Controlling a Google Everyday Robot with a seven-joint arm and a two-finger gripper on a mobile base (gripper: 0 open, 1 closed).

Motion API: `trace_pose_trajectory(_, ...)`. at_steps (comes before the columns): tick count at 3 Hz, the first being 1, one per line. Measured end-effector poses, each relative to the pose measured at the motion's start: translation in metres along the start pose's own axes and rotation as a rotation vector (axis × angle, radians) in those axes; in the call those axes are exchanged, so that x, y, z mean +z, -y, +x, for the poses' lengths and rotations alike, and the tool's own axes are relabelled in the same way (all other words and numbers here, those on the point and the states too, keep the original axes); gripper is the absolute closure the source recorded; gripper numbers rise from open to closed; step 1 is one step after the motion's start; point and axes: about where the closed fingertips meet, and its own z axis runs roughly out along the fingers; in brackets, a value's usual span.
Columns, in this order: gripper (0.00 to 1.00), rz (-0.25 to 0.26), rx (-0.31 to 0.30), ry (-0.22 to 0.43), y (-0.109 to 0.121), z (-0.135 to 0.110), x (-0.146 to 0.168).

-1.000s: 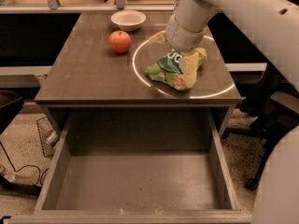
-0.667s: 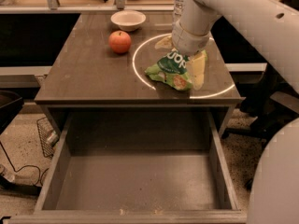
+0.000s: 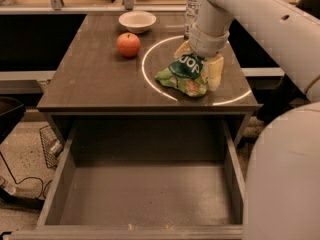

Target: Place green rice chip bag into top drawer

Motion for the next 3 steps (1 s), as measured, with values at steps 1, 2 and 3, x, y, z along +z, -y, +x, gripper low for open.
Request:
trace_pose_trajectory(1, 0.40, 0.005, 0.000, 0.000, 0.0019, 0.0006, 0.0017)
trace_pose_trajectory(2, 0.64, 0.008, 0.000, 0.000, 0.0035, 0.0006, 0.0047)
trace_pose_trajectory(3, 0.88, 0.009, -0.001, 0.001, 0.0046, 0.0006, 0.0050)
